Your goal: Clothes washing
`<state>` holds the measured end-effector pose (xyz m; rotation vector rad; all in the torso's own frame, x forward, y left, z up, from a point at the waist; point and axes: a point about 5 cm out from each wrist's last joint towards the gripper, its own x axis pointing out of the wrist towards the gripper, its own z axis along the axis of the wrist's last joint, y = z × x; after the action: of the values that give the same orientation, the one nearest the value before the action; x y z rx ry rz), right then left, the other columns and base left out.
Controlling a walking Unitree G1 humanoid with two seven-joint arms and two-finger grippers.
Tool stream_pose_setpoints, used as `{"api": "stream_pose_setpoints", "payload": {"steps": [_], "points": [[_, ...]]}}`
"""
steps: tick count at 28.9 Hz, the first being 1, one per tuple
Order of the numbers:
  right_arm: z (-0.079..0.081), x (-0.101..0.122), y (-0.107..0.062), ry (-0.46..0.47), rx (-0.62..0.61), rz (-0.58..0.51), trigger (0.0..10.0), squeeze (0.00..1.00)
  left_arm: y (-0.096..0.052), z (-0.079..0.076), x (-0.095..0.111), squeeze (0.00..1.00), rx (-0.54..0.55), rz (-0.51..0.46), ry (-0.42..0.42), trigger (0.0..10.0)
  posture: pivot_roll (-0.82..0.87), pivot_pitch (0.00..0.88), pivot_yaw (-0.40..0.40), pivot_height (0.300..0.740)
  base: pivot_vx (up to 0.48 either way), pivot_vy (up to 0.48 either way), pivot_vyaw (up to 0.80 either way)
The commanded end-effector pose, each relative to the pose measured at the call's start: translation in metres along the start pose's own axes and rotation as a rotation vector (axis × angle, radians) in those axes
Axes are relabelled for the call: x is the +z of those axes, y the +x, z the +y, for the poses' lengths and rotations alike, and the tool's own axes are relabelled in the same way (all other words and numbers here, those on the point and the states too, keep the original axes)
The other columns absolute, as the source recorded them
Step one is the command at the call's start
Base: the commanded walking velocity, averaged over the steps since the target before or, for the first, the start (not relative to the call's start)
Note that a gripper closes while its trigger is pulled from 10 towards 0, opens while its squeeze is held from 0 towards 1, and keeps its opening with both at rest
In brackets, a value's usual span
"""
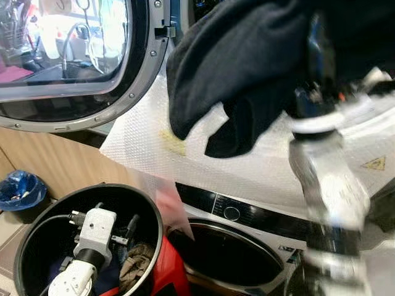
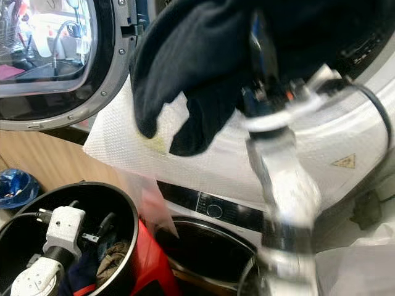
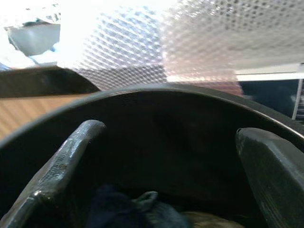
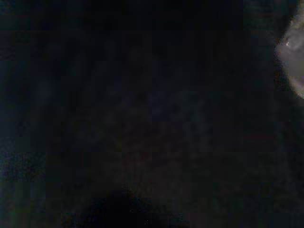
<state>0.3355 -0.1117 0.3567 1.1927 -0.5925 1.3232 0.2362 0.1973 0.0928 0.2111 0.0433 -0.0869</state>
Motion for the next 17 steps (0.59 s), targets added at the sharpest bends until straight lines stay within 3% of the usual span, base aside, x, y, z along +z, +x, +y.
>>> {"api": "stream_pose_setpoints", "payload": {"steps": [1, 4, 7, 8, 14, 17], "points": [[0.001, 0.002, 0.005, -0.022, 0.025, -0.004, 0.0, 0.00, -0.004, 0.000, -0.004, 0.00, 0.003, 0.013, 0.012, 10.0, 0.07, 0.099, -0.062, 0.740, 0.000, 0.000, 0.00], [-0.025, 0.012, 0.038, -0.141, -0.089, 0.035, 0.0, 0.00, -0.013, -0.006, -0.006, 0.00, 0.010, 0.022, -0.008, 10.0, 0.11, 0.126, -0.079, 0.740, 0.000, 0.000, 0.00], [-0.030, 0.018, 0.049, -0.178, -0.131, 0.030, 0.0, 0.00, -0.020, -0.009, -0.008, 0.00, 0.018, 0.033, -0.020, 10.0, 0.12, 0.141, -0.082, 0.740, 0.000, 0.000, 0.00], [-0.034, 0.029, 0.059, -0.228, -0.204, 0.007, 0.0, 0.00, -0.029, -0.012, -0.011, 0.00, 0.027, 0.050, -0.033, 10.0, 0.14, 0.150, -0.085, 0.740, 0.000, 0.000, 0.00], [-0.030, 0.054, 0.081, -0.390, -0.408, -0.067, 0.0, 0.00, -0.041, -0.019, -0.013, 0.00, 0.057, 0.072, -0.067, 10.0, 0.19, 0.171, -0.092, 0.740, 0.000, 0.000, 0.00], [-0.025, 0.084, 0.080, -0.417, -0.576, -0.225, 0.0, 0.00, -0.046, -0.021, -0.012, 0.00, 0.078, 0.074, -0.085, 10.0, 0.20, 0.174, -0.102, 0.740, 0.000, 0.000, 0.00]]}}
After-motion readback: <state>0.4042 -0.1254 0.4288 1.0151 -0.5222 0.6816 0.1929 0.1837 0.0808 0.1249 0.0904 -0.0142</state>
